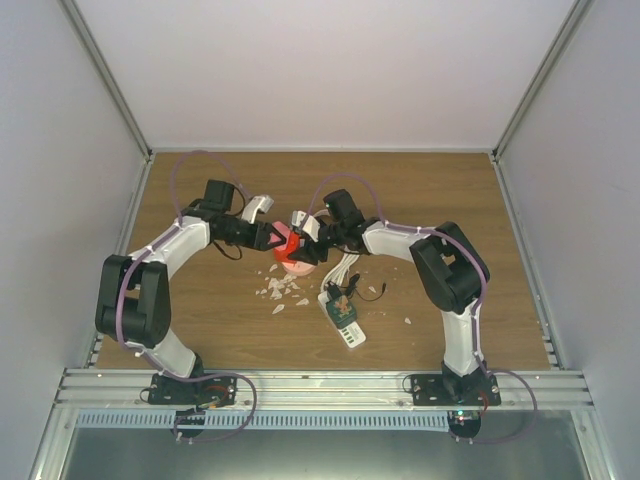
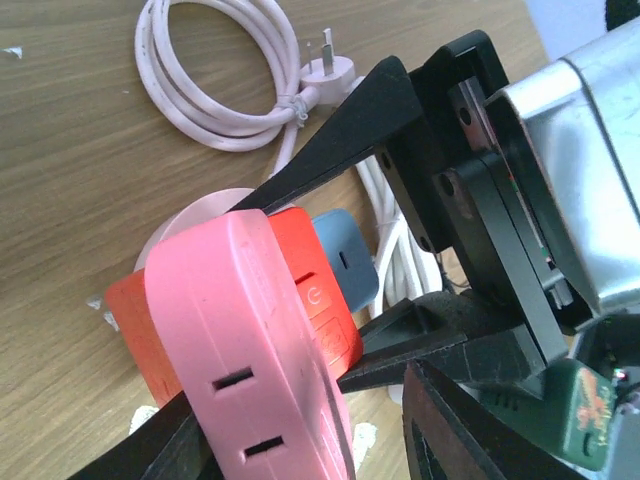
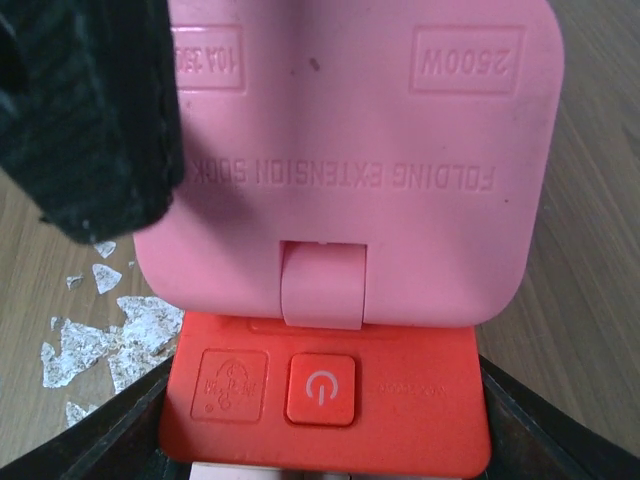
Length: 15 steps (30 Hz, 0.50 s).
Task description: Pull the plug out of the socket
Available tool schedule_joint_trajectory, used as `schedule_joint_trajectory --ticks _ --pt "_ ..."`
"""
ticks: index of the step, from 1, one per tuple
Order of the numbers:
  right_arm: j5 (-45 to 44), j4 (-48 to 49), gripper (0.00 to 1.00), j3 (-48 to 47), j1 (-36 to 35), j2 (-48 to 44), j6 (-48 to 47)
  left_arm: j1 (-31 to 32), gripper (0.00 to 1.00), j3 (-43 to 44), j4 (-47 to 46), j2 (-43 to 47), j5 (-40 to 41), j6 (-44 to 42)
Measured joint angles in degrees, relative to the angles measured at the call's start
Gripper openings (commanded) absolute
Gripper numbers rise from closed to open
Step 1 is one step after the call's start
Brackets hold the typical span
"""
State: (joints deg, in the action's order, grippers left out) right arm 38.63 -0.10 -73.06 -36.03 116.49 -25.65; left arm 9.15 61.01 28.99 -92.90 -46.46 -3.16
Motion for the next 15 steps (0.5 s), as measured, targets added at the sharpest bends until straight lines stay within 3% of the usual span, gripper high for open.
schedule_joint_trajectory --ticks 15 --pt "-1.64 8.39 0.34 3.63 -0.20 -0.15 5.68 9.05 0.41 7.52 4.46 -0.13 22.86 1.36"
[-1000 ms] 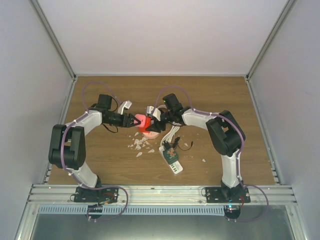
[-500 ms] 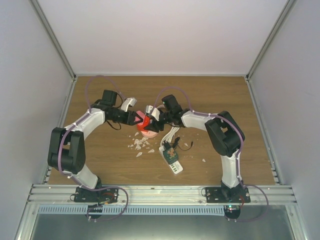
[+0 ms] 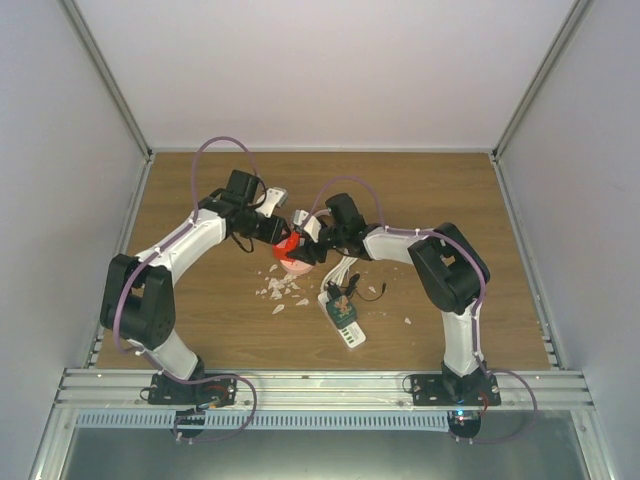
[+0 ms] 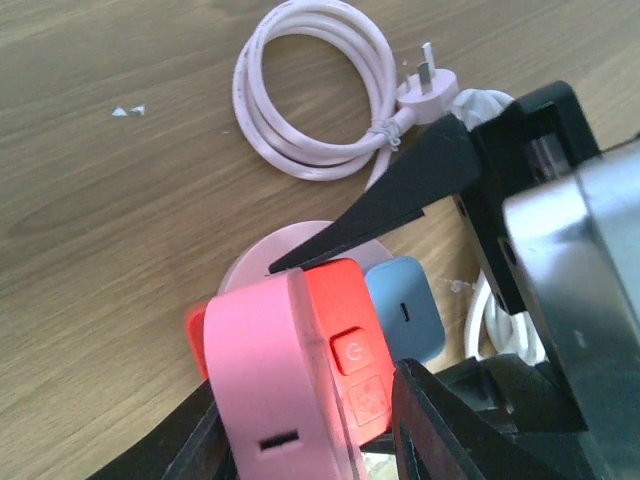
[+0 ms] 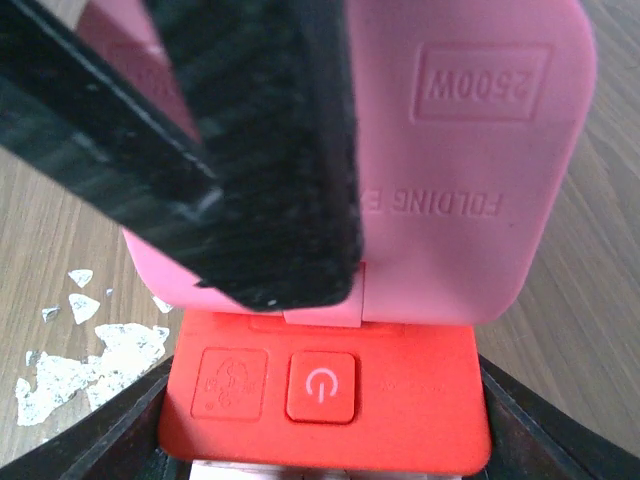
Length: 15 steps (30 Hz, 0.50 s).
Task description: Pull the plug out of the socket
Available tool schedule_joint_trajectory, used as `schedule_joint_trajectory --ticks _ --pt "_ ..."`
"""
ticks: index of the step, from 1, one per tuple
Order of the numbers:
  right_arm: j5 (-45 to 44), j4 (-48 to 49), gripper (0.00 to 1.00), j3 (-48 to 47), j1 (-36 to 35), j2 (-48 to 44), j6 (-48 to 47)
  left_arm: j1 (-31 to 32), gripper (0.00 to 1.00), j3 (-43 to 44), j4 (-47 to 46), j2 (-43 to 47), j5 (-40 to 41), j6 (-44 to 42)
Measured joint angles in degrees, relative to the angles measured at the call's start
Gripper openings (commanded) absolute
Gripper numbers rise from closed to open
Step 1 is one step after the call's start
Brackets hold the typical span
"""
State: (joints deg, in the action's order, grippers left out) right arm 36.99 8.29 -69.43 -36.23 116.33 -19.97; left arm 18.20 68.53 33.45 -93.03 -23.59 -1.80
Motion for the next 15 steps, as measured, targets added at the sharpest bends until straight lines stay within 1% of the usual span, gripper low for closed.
schedule_joint_trajectory --ticks 4,9,11,15 --pt "-0.68 2.01 0.33 0.90 -0.13 -0.09 1.01 1.05 0.40 0.72 0.50 -0.26 3.61 0.79" --pt "-1.11 3.30 0.32 1.36 -0.20 -0.09 2.08 3.13 0.36 1.01 1.22 -0.26 7.26 1.25" --pt "-1.31 3.85 0.31 1.64 -0.22 -0.09 2.49 3.93 0.33 1.05 1.36 -0.26 8.72 1.33" --pt "-1.53 5.20 0.31 2.27 -0.26 -0.09 3.04 4.28 0.23 1.70 2.25 -0.26 10.67 2.36"
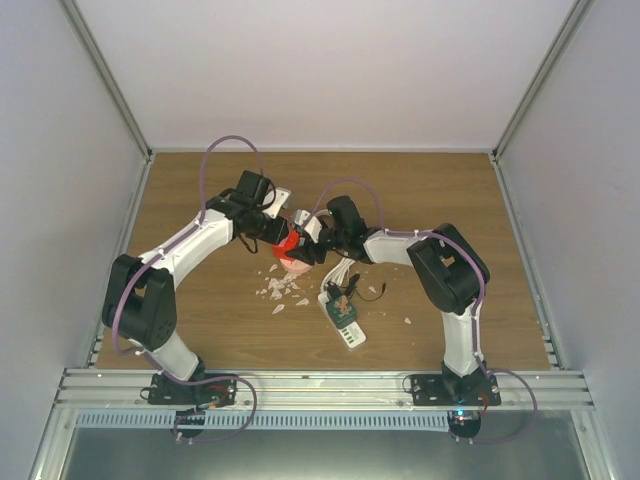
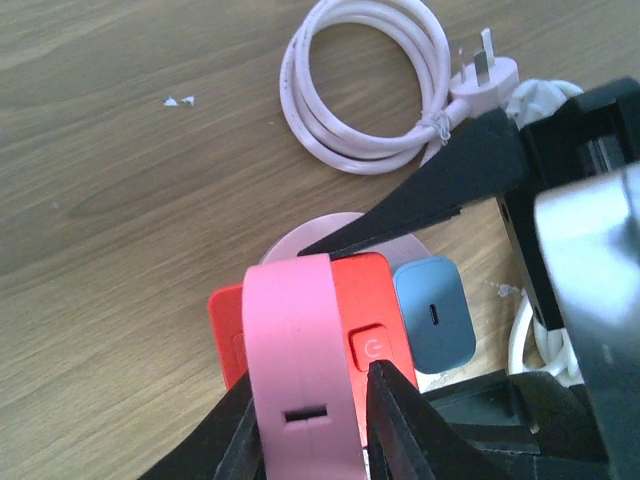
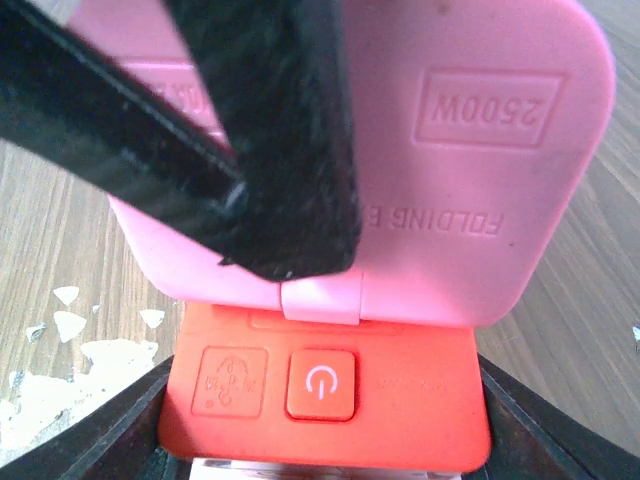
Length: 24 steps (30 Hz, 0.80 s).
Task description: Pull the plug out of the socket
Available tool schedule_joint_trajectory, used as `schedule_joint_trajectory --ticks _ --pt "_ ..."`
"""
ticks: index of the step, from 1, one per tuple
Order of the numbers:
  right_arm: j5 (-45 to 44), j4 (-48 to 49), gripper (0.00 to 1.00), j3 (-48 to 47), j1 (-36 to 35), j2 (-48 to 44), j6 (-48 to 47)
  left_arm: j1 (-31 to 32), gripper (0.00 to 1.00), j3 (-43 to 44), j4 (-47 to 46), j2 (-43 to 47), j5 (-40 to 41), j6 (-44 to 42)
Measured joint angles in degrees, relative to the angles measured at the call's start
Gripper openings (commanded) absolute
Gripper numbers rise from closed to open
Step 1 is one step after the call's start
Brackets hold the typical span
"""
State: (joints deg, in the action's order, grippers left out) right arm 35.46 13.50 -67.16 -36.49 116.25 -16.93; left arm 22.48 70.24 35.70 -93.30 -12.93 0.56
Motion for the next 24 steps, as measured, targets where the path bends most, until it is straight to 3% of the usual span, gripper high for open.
schedule_joint_trajectory --ticks 10,24 --pt "-1.57 2.99 0.23 1.16 -0.15 -0.02 1.81 0.00 0.11 2.10 1.49 -0.63 1.53 1.44" --pt "-2.14 3.50 0.17 1.16 -0.31 -0.02 1.79 0.00 0.10 2.97 2.51 -0.76 1.66 1.81"
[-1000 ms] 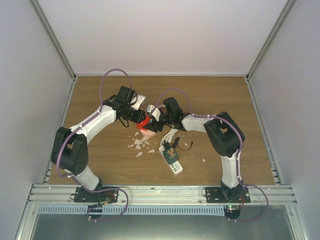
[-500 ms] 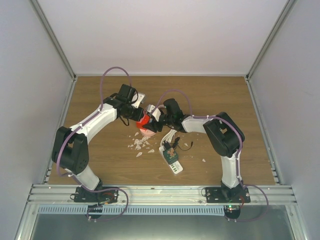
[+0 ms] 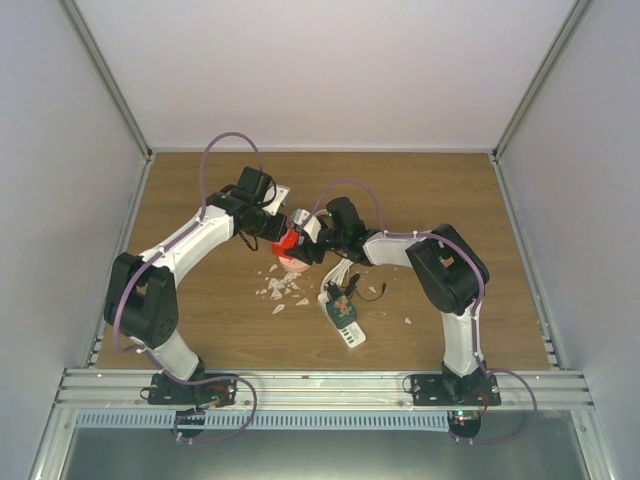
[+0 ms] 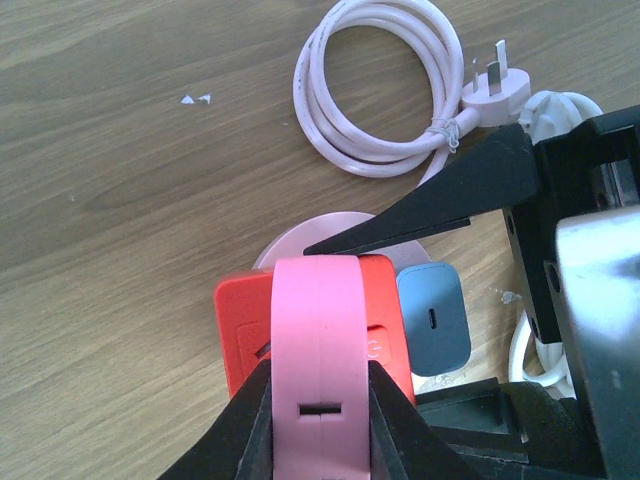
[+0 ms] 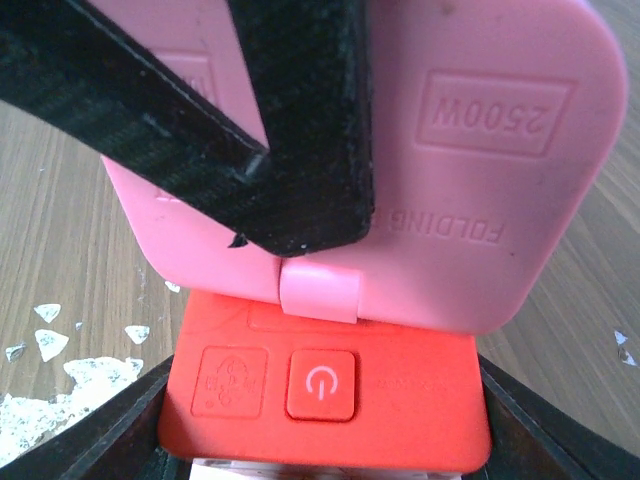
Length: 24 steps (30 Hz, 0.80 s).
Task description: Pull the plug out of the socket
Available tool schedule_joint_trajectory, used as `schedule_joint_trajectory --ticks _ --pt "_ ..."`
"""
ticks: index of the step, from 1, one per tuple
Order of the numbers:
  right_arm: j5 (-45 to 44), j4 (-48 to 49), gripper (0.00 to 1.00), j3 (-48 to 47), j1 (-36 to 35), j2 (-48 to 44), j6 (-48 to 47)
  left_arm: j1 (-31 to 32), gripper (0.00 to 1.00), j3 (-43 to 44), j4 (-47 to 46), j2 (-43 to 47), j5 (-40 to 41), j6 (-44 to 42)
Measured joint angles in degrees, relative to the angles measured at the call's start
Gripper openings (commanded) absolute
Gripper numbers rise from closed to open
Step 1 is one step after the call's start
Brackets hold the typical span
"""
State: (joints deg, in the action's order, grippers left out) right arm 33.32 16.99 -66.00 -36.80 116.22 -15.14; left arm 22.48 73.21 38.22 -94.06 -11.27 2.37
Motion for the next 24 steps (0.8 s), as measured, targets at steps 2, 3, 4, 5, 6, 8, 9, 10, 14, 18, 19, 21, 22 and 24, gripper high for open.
schedule_joint_trajectory --ticks 2,3,4,5,6,8,9,10,14,18,19,21,22,24 --pt "-0.07 0.09 0.16 0.00 -0.07 0.00 0.00 -0.02 0.10 0.22 0.28 0.00 0.02 0.07" --pt "-0.04 0.17 0.16 0.02 -0.07 0.00 0.00 -0.02 0.10 0.28 0.42 0.00 0.04 0.09" --pt "-0.07 0.24 0.16 0.02 -0.11 0.00 -0.02 -0.02 0.10 0.44 0.57 0.00 0.09 0.11" --pt "-0.09 0.35 0.16 0.02 -0.11 0.00 -0.02 -0.02 0.09 0.55 0.70 0.00 0.11 0.13" --pt "-0.07 0.44 0.16 0.04 -0.13 0.00 -0.02 -0.02 0.09 0.57 0.76 0.00 0.15 0.17" --pt "-0.07 0.50 0.16 0.07 -0.15 0.02 -0.02 -0.04 0.09 0.61 0.83 0.00 0.17 0.20" --pt "-0.09 0.52 0.16 0.07 -0.15 0.02 -0.04 -0.11 0.09 0.59 0.85 0.00 0.13 0.22" --pt "-0.09 0.55 0.16 0.07 -0.15 0.04 -0.04 -0.24 0.09 0.61 0.87 0.00 0.00 0.24" --pt "-0.11 0.72 0.16 0.07 -0.20 0.13 -0.02 -1.27 0.06 0.61 1.01 0.00 -1.09 0.31" --pt "-0.13 1.33 0.15 0.07 -0.35 0.35 -0.04 -2.78 0.05 0.59 1.27 0.00 -3.54 0.83" --pt "-0.13 1.53 0.15 0.07 -0.42 0.42 -0.04 -3.17 0.05 0.61 1.40 0.00 -4.26 0.92" --pt "-0.13 1.86 0.15 0.07 -0.50 0.48 -0.04 -3.87 0.05 0.61 1.55 0.00 -5.57 1.09" --pt "-0.13 1.97 0.15 0.07 -0.52 0.52 -0.04 -4.15 0.05 0.59 1.57 0.02 -6.12 1.11" --pt "-0.13 2.19 0.15 0.07 -0.55 0.59 -0.04 -4.68 0.05 0.59 1.60 0.02 -7.17 1.16"
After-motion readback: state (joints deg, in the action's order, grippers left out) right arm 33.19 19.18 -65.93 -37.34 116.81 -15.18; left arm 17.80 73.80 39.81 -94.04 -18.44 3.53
